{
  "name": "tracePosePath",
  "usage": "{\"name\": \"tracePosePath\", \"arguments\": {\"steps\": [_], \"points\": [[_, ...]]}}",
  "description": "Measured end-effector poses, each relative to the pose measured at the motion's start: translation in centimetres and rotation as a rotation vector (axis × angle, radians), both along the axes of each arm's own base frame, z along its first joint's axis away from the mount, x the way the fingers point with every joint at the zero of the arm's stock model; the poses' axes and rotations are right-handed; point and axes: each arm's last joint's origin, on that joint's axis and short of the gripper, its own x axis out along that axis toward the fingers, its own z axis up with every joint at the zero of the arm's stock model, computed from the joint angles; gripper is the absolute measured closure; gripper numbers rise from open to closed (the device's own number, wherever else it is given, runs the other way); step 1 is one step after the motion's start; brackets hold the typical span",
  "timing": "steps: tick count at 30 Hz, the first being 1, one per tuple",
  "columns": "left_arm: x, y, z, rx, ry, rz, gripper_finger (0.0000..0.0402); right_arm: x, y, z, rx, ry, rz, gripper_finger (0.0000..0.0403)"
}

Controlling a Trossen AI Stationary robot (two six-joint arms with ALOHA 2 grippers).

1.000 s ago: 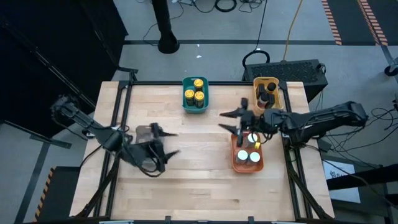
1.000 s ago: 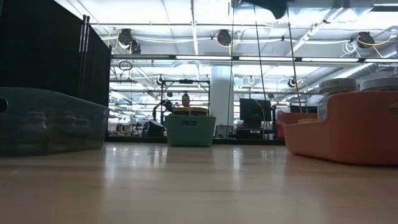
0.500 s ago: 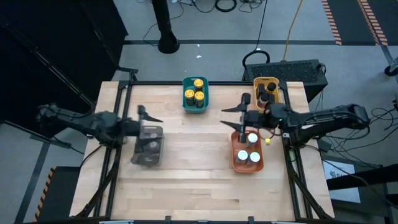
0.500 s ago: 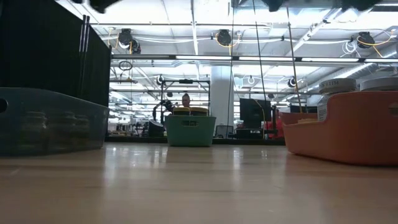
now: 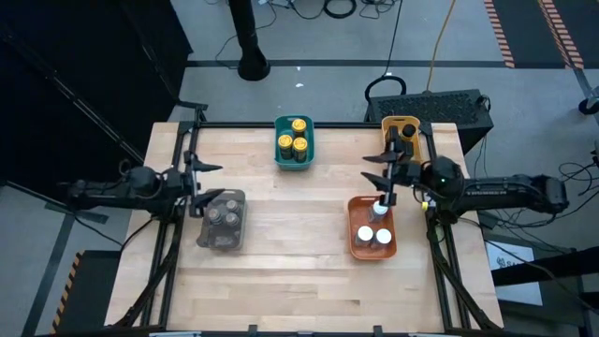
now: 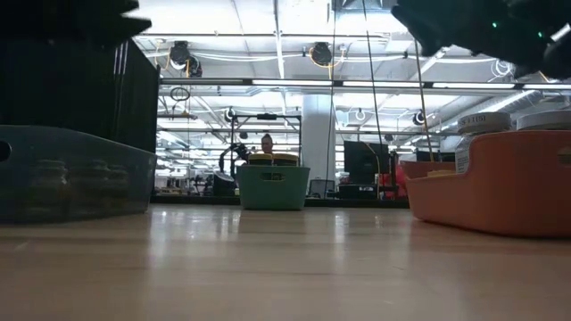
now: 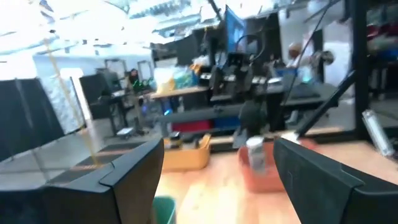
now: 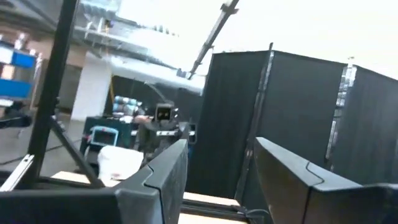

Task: Sort spices by type
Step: Return to Home Position

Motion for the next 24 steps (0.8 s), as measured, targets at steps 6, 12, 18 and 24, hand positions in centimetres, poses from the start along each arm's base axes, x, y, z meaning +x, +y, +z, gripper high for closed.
{"name": "tracePosePath", "arguments": {"steps": [6, 12, 18, 24], "points": [[-0.5, 0.6, -1.1, -0.005, 0.05, 0.049, 0.0093, -1.7, -0.3, -1.9, 0.036, -0.024, -0.006, 0.0234], [-1.2, 1.0, -1.9, -0.032, 0.123, 0.081, 0.0093, -4.1, 0.2, -3.8, 0.037, -0.125, -0.001, 0.0234], [-0.8, 1.3, -3.2, -0.031, 0.167, 0.1, 0.0093, -4.5, 0.5, -3.9, 0.015, -0.072, 0.103, 0.0234], [0.3, 1.3, -6.9, -0.034, 0.233, 0.077, 0.0093, -5.8, 1.0, -2.8, -0.133, -0.173, 0.101, 0.0234]]}}
